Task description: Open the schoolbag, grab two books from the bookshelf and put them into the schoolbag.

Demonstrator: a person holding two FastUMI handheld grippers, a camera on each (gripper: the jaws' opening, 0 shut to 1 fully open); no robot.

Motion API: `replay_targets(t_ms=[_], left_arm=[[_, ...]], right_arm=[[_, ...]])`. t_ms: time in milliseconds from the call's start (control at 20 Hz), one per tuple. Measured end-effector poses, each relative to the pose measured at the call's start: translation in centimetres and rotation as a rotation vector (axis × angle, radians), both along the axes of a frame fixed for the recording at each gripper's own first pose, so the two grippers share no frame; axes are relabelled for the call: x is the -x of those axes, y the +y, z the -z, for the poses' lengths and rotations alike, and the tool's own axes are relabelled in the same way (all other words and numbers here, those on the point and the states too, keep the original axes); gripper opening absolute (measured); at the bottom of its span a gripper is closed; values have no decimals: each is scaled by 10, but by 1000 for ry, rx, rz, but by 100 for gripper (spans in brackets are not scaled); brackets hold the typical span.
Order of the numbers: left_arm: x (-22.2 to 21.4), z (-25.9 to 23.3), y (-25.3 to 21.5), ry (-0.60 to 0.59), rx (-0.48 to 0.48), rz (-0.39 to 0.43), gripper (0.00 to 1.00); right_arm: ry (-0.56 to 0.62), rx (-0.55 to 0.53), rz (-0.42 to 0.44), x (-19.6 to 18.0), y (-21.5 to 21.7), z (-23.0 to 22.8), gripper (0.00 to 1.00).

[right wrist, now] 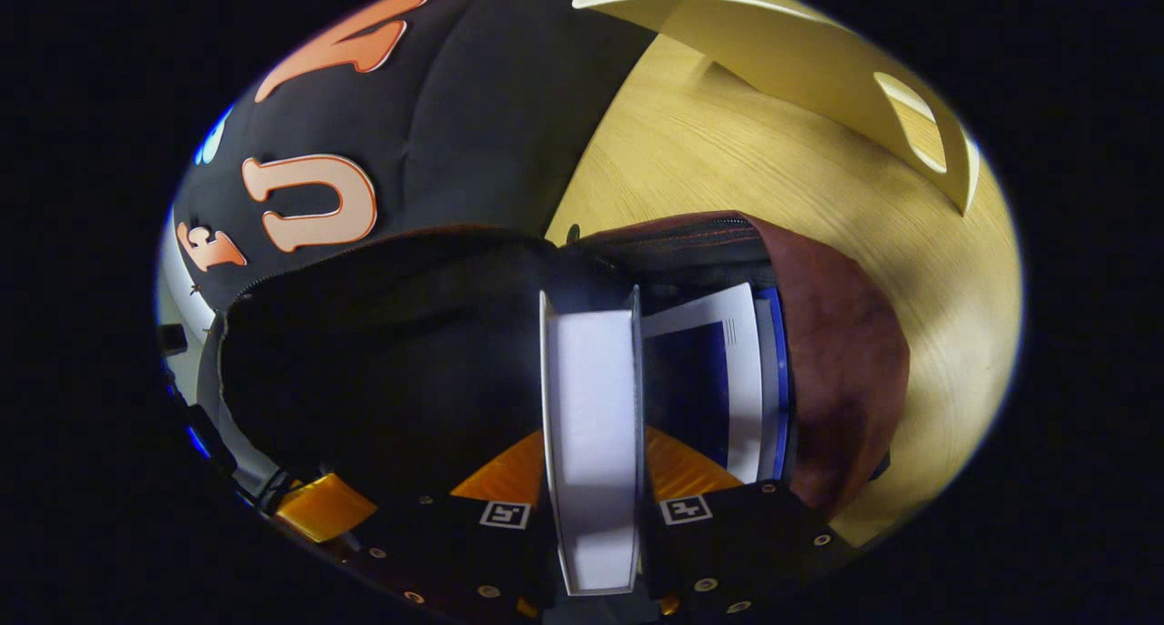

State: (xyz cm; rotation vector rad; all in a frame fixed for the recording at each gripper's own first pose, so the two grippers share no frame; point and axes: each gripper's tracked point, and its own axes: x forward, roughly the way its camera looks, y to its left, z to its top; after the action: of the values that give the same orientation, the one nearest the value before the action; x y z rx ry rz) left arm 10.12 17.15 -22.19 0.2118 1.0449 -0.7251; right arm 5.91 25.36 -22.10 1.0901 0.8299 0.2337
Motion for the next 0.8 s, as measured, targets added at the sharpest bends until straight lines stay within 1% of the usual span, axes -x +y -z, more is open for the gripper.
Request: replay_targets(t_ms=[50, 100, 150, 250, 300, 350, 400, 450, 500, 650, 800], left_arm=[[0, 0, -1, 4, 0, -2, 1], [1, 0, 0, 5, 3, -7, 1], [1, 0, -1, 5, 3, -10, 1], [0, 0, -1, 5, 6, -15, 1], [1, 0, 0, 7, 11, -21, 1], [0, 0, 0, 6, 13, -27, 1], [-1, 1, -1, 5, 17, -34, 1], [-1, 1, -1, 4, 19, -40, 1], [-1, 1, -1, 0, 24, -46, 1], [-2, 1, -2, -13, 22, -57, 1], [-9, 3, -1, -63, 6, -87, 2]], right_arm=[[-6, -5, -7, 3, 3, -4, 36], [1, 6, -14, 3, 6, -3, 48], [4, 19, -13, 2, 6, -2, 38], [17, 93, -21, 4, 5, 6, 44], [4, 119, -33, 11, 1, 1, 39], [1, 156, -39, 14, -3, 0, 50], [-5, 197, -36, 17, -10, -3, 69], [-14, 234, -39, 17, -16, -4, 91], [-23, 267, -38, 20, -23, -8, 96], [-25, 322, -39, 29, -42, -25, 97], [-61, 388, -25, 24, -69, -39, 97]])
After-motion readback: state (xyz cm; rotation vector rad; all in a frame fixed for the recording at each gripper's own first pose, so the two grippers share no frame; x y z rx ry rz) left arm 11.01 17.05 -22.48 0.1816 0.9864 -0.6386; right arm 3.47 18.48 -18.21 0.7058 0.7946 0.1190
